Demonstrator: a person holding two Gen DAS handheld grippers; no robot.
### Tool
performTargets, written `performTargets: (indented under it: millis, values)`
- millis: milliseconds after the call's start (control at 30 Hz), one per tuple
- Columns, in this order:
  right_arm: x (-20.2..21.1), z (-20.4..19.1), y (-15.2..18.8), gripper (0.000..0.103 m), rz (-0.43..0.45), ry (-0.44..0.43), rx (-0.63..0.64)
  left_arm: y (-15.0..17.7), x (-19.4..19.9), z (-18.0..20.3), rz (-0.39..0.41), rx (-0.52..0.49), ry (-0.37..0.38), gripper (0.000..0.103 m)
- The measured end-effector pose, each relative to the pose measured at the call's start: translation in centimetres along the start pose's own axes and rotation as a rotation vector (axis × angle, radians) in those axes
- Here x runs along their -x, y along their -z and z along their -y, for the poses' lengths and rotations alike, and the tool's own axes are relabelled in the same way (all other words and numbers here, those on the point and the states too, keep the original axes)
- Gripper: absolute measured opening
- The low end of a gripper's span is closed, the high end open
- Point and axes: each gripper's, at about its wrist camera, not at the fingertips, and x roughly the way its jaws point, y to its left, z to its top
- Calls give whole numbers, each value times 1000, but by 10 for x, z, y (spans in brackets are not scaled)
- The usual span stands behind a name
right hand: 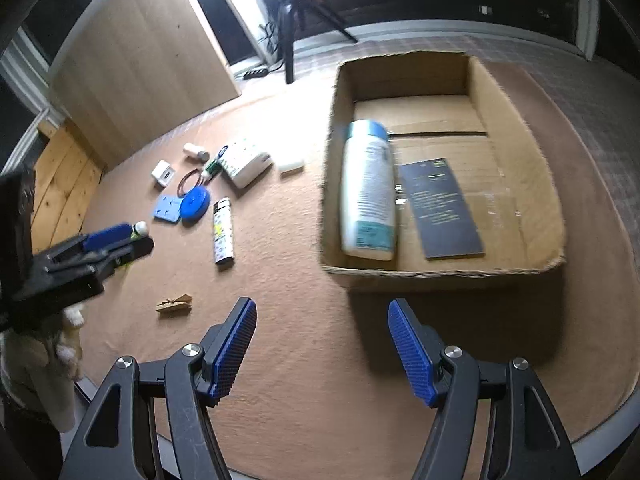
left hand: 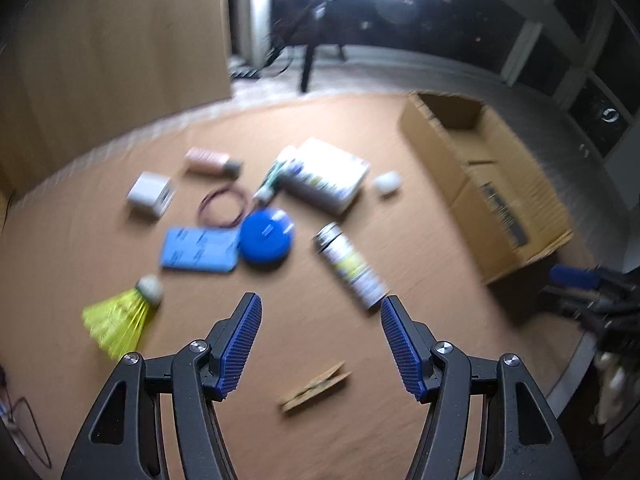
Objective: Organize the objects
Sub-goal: 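Move the left tool to the wooden clothespin and close on it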
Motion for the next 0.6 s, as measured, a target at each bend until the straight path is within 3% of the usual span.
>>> performTargets:
  millis: [133, 300, 600]
  values:
    - [-7, -19, -5, 65, -8, -19, 42, 25, -8, -20, -48, 4, -2, 66]
    - [-21, -40, -15, 65, -23, -25, 98, 46, -22, -17, -110, -41, 6, 65]
    - [-58, -69, -30, 65, -87, -44, 160, 61, -33, -10, -136, -76, 27, 62]
